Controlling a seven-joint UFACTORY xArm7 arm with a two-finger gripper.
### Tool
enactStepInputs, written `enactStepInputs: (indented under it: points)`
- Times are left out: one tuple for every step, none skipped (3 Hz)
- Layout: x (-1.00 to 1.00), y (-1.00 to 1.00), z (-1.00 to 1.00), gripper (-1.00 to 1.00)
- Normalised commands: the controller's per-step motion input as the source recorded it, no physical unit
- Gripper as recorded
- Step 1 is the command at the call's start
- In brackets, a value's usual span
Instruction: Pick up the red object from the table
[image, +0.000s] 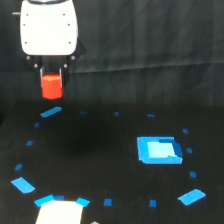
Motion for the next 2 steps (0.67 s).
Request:
enactStepInputs:
  points:
    - [-0.12, 0.37, 0.44, -1.0]
    - [0.18, 0.19, 0.03, -1.0]
